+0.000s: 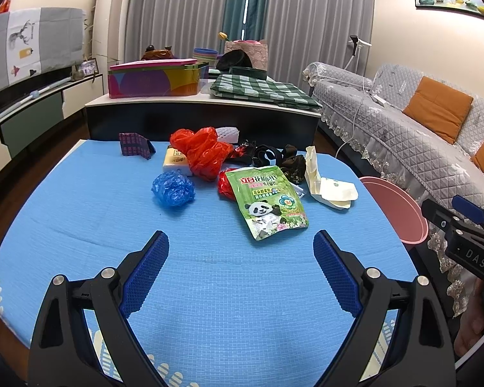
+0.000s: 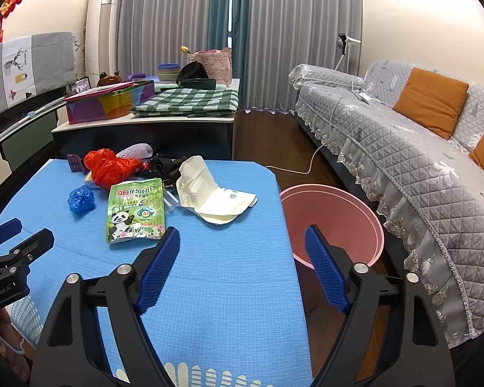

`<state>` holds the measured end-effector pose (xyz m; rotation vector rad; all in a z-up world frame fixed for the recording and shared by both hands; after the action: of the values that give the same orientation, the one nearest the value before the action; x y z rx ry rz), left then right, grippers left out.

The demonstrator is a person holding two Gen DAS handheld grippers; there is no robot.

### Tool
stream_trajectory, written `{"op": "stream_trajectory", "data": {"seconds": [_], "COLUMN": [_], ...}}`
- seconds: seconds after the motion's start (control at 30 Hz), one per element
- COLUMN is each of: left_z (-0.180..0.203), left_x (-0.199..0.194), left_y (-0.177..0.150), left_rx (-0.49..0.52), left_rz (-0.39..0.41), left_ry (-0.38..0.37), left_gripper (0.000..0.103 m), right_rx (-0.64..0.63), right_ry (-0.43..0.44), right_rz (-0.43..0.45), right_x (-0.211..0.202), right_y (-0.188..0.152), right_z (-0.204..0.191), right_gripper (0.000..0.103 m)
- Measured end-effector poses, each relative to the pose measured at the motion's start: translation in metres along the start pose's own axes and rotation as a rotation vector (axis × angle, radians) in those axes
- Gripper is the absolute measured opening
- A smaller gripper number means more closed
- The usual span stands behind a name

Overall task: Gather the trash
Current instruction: 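Grasp the blue plastic bag with the left tool while the right tool grasps the white paper box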

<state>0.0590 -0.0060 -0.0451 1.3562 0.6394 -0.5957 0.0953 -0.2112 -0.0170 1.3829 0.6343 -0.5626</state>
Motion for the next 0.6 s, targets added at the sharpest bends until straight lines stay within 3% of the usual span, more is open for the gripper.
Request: {"op": "stream_trajectory", "data": {"seconds": [0.1, 0.23, 0.4, 0.6], "left_z": [-0.001, -0.006, -0.017, -0.026], "left_x": [-0.001, 0.000, 0.007, 0.023], "left_y": [0.000, 0.005, 0.017, 0.033], "left_rx": [-0.007, -0.024, -0.040, -0.041], "left_rz": [0.004, 0.005, 0.009, 0.010], "left_ry": [-0.003, -0.002, 0.013, 0.041], "left_gripper": [0.086, 0.076, 0.062, 0.052], "right_rx": [0.000, -0.003, -0.007, -0.007], "right_ry": [0.011, 0.034, 0.099, 0.147], "right_rz": [-0.001, 0.002, 0.000, -0.004], "right_x": [0.000, 0.001, 0.009, 0.033], "right_y": [0.001, 0.003, 0.011, 0.028], "right_z": [-0.001, -0.005, -0.015, -0.033], "right_gripper": [0.068, 0.059, 0.039, 0.032]}}
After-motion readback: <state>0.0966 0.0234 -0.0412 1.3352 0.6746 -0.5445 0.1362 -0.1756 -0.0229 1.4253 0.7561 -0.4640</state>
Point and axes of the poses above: each gripper's, at about its wrist camera, not at the fingertips, and x roughly the way its jaws point, z to its right, y to its top, the point moved 7 cm from there along x, roughly the way its jaws point, and after that the axes turned 12 degrees about -z, right-handed, at the moved point
